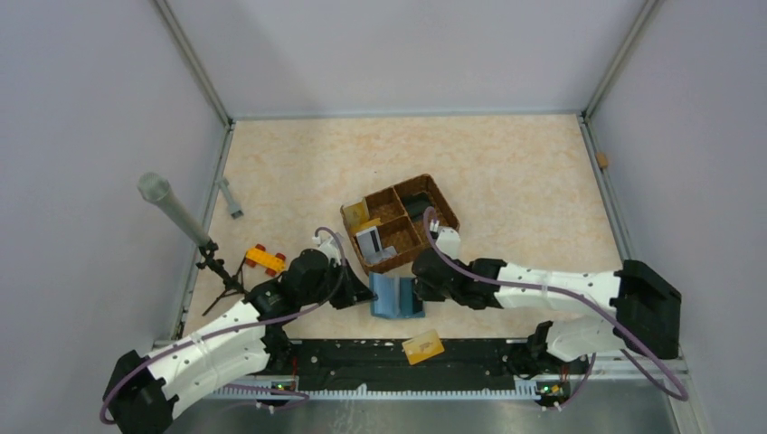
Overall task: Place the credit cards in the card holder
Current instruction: Insert the credit card into the card holder.
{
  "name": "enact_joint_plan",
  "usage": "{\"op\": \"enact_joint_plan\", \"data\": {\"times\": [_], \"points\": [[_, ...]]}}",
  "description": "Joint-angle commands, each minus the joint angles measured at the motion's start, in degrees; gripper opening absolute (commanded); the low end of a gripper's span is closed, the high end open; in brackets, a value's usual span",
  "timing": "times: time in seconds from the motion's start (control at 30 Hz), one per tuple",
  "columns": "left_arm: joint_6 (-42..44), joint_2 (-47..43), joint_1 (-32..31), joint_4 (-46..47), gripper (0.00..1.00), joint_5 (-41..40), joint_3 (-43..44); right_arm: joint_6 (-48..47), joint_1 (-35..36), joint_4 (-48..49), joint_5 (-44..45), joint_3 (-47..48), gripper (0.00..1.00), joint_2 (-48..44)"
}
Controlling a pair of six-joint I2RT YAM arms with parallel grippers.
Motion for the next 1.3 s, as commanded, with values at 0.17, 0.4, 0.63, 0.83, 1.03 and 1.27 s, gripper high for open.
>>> {"op": "enact_joint_plan", "data": {"times": [0.17, 0.4, 0.63, 0.83, 1.03, 1.27], "points": [[1.8, 3.9, -0.9, -12.6, 0.00, -5.7, 7.4, -1.8, 4.8, -16.0, 14.1, 6.7, 0.00, -7.0], [1.3, 4.8, -2.0, -11.5, 0.00, -7.0, 6.4, -7.0, 7.4, -1.1, 8.7, 5.4, 0.00, -7.0], [0.3, 2.0, -2.0, -9.8, 0.00, -8.2, 1.4, -8.1, 6.7, 12.1, 2.8, 2.3, 0.00, -1.6], [-0.5, 1.0, -2.0, -8.2, 0.00, -8.4, -1.7, -6.6, 3.9, 19.7, -3.4, -1.5, 0.00, 3.1], [-0.2, 1.7, -2.0, -7.5, 0.00, -9.2, -3.0, -5.1, 1.3, 23.0, -6.4, -6.1, 0.00, 4.5], [-0.1, 3.3, -2.0, -5.5, 0.00, -9.3, -4.5, -2.5, -1.9, 34.0, -12.3, -12.7, 0.00, 6.6]]}}
